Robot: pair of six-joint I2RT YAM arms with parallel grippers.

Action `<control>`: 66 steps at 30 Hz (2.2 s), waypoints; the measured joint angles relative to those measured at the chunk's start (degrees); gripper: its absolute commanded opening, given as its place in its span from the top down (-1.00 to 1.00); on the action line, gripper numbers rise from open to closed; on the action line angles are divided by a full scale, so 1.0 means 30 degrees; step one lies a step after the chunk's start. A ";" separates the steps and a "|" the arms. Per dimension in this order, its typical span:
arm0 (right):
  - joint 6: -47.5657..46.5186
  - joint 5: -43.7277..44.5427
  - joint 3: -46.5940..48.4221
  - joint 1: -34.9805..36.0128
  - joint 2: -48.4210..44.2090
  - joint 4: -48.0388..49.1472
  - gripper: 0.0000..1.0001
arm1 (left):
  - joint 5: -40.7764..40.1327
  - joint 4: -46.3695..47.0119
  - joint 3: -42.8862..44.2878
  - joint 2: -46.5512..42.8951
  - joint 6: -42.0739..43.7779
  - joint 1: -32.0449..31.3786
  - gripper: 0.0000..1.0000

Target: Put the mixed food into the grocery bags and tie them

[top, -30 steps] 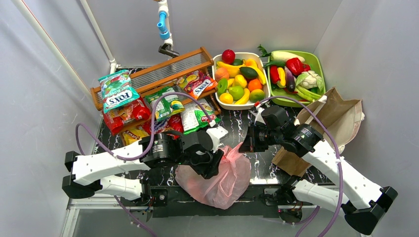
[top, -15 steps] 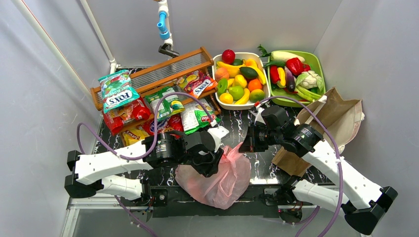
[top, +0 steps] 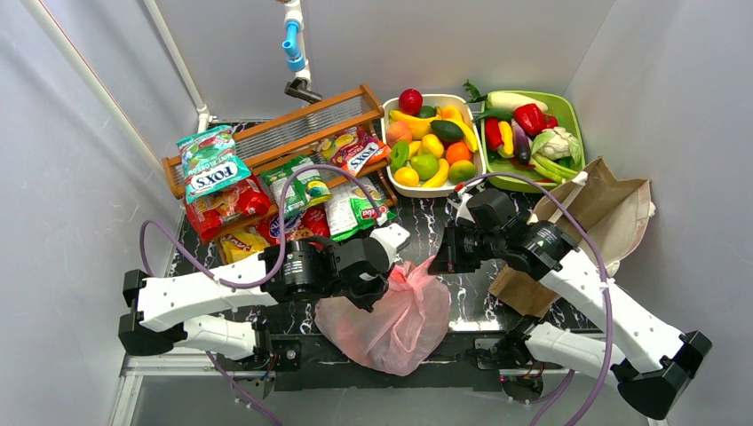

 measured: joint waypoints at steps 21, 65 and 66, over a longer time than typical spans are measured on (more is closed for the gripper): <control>-0.0925 0.1464 0.4845 -0.1260 0.2397 -0.1858 0.97 | -0.3147 -0.2616 0.0357 -0.5100 -0.1588 0.0095 1.00; -0.2259 -0.4073 -0.0590 -0.9916 0.4095 0.0459 0.97 | -0.2280 -0.0780 -0.3759 -0.5697 -0.4284 0.0372 -0.17; -0.2412 -0.4197 -0.0481 -0.9908 0.3963 0.0459 0.97 | -0.2200 -0.1078 -0.3024 -0.5377 -0.3993 0.0372 -0.21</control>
